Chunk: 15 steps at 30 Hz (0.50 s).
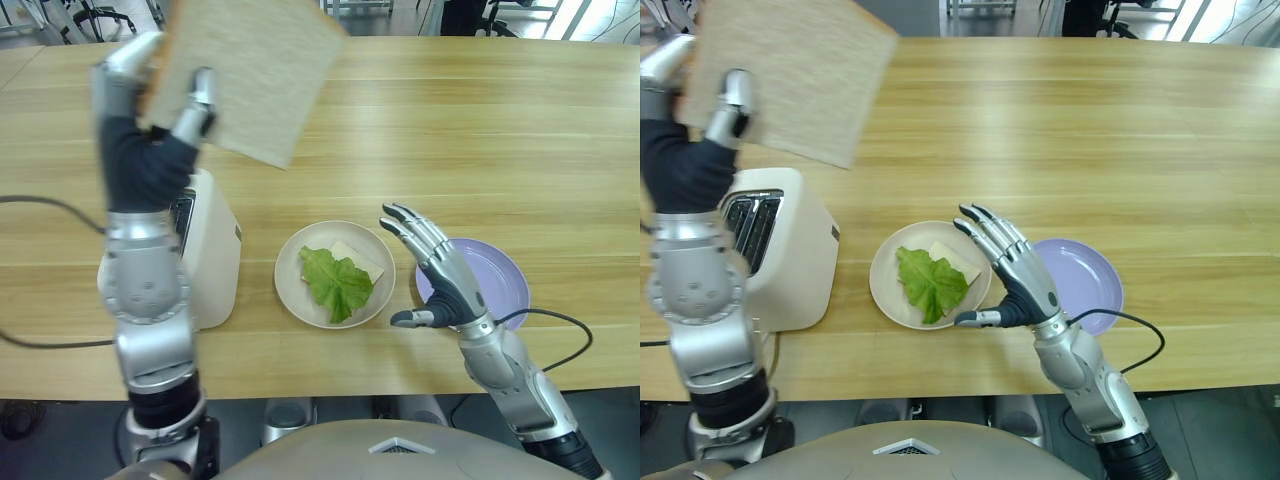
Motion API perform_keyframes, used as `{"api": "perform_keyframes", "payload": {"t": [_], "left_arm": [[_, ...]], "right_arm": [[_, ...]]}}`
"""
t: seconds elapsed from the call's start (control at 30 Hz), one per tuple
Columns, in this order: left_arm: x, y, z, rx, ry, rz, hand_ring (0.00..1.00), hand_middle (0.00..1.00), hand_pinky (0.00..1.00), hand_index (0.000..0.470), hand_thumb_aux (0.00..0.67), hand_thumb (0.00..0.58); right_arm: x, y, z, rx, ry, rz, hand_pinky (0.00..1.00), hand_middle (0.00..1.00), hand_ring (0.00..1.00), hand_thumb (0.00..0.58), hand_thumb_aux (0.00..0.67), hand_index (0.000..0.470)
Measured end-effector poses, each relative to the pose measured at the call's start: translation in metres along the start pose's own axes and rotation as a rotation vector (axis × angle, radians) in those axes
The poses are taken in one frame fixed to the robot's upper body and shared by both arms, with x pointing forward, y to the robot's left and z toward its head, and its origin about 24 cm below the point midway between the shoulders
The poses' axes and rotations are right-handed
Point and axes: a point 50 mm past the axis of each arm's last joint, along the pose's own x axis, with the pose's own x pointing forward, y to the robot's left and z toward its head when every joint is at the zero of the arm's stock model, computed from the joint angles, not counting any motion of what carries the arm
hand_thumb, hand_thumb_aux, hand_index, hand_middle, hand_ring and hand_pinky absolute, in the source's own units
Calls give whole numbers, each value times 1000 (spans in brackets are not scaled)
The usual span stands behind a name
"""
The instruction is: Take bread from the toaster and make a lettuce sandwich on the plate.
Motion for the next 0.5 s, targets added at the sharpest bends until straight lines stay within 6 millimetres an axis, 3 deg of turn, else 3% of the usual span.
{"api": "perform_keyframes", "payload": {"t": [0.13,0.3,0.4,0.5], "left_arm": [[-17,-45,-6,-73,88,-211,1000,1000,1000,460,670,580],[-60,-83,-40,-62,317,-442,1000,1000,1000,460,670,580],[-83,-94,-56,-49,418,-518,1000,1000,1000,460,670,580],[-95,-100,-69,-34,462,-537,1000,1000,1000,460,670,580]], "right_arm": [[-6,-9,1,-51,-18,-51,0,0,0,0,0,0],[-11,-8,0,-138,-42,-20,0,0,0,0,0,0],[-14,4,-2,-162,-39,47,0,0,0,0,0,0],[-20,28,-8,-165,-9,184,0,0,0,0,0,0]]}}
